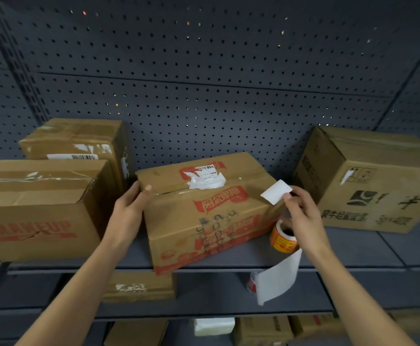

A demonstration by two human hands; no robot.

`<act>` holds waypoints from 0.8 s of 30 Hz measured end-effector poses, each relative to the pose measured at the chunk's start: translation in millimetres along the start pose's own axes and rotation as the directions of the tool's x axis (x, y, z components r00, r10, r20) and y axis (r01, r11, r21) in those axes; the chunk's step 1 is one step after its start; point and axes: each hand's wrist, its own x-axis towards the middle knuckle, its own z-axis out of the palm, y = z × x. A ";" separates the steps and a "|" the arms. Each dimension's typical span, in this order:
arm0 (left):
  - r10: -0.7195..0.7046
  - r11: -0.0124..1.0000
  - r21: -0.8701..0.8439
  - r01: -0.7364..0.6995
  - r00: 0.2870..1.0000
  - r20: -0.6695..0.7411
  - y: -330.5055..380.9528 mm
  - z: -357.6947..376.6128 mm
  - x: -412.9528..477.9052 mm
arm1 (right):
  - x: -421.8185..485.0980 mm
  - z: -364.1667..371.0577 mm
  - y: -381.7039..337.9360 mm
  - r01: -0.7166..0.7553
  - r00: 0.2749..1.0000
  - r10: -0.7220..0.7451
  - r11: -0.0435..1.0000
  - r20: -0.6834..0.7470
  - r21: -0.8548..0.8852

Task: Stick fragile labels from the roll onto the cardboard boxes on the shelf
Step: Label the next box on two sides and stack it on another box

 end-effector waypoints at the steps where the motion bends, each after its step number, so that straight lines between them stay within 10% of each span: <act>1: -0.018 1.000 -0.017 0.019 0.999 0.033 2.3 1.8 2.1 | -2.2 0.8 0.1 0.004 1.000 -0.004 1.000 -0.005 -0.010; 12: -0.037 0.971 0.240 0.013 0.995 0.096 24.5 2.2 45.9 | -26.0 9.8 -8.2 0.047 0.999 -0.049 0.992 -0.014 -0.114; 24: 0.479 0.743 0.529 -0.410 0.878 0.009 40.4 11.9 -21.1 | -53.8 27.5 -34.1 0.331 0.922 -0.369 0.907 -0.114 -0.260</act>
